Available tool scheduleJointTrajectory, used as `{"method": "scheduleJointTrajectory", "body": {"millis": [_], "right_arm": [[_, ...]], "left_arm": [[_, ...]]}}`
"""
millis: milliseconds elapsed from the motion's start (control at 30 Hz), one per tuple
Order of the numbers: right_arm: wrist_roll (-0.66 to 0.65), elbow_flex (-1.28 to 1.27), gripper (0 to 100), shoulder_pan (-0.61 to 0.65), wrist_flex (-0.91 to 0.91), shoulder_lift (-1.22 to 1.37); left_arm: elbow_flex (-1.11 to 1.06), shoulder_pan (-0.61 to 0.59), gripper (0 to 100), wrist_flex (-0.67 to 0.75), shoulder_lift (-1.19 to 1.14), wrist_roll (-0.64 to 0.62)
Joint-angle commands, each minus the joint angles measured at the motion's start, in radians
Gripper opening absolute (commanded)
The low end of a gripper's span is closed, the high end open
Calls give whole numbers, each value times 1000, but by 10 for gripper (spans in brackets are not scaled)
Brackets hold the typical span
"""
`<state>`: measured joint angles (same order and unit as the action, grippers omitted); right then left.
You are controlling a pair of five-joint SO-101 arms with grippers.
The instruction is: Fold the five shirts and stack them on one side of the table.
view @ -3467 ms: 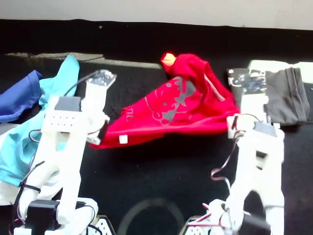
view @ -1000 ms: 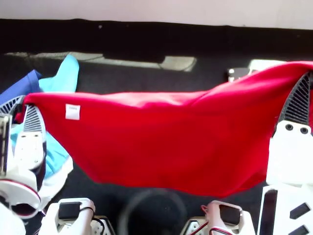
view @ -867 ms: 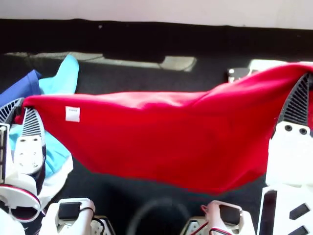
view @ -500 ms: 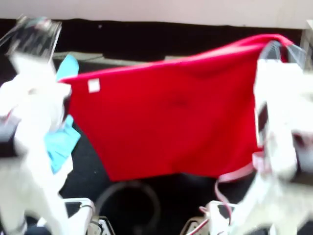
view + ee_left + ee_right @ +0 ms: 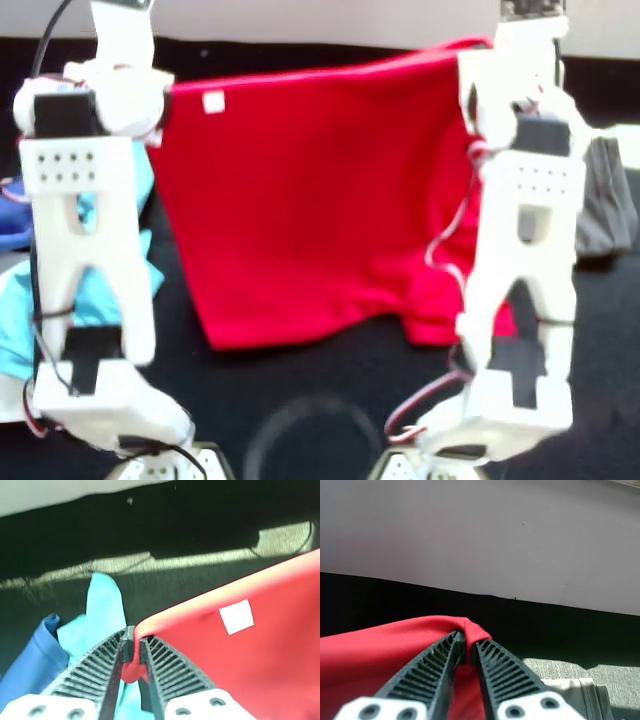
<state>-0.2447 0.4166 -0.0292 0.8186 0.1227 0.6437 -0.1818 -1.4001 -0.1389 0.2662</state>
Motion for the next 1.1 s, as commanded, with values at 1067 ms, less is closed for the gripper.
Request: {"method": "scheduleJointTrajectory", "body": {"millis": [1067], "right_arm": [[3, 736, 6, 64, 99, 584]], "left_arm": [[513, 50, 9, 181, -427, -3]]}}
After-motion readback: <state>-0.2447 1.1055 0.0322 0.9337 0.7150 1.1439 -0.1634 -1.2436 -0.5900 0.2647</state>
